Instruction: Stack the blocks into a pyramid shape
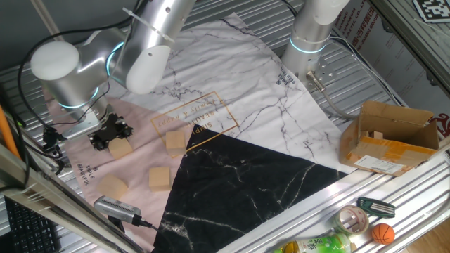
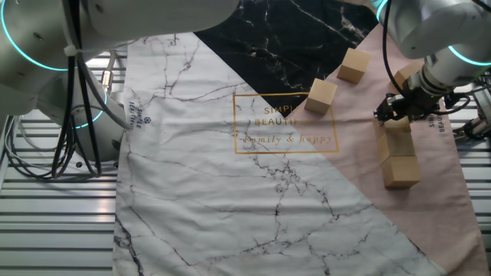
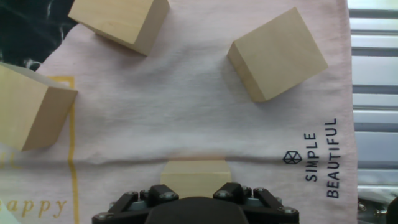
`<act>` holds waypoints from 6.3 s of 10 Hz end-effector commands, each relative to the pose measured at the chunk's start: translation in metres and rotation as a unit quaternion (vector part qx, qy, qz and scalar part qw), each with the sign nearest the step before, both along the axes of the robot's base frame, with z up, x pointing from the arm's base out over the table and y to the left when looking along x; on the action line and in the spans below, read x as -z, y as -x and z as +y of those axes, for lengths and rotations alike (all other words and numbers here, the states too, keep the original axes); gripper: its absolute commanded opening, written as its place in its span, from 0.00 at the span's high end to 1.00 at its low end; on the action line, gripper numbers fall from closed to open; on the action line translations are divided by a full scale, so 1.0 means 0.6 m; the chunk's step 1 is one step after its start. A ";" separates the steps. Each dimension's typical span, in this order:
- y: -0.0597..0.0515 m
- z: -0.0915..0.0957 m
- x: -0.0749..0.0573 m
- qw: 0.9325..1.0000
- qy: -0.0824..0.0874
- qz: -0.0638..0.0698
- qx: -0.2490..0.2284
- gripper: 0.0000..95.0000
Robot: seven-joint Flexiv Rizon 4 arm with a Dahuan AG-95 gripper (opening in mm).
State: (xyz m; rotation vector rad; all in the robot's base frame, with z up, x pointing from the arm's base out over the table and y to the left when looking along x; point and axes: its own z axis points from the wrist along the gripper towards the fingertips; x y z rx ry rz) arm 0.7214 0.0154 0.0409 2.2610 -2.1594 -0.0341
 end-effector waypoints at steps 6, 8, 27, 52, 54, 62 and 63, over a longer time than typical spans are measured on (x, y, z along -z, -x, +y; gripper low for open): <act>0.005 -0.002 -0.001 1.000 0.000 -0.002 0.002 0.40; 0.006 -0.002 -0.001 1.000 -0.001 -0.003 0.003 0.20; 0.028 0.060 -0.106 0.966 0.004 0.005 0.257 0.20; 0.117 0.062 -0.104 0.687 -0.054 0.006 0.725 0.40; 0.117 0.062 -0.104 0.690 -0.053 0.008 0.722 0.40; 0.101 0.086 -0.109 0.750 -0.048 -0.008 0.660 0.40; 0.096 0.094 -0.111 0.763 -0.040 -0.012 0.645 0.40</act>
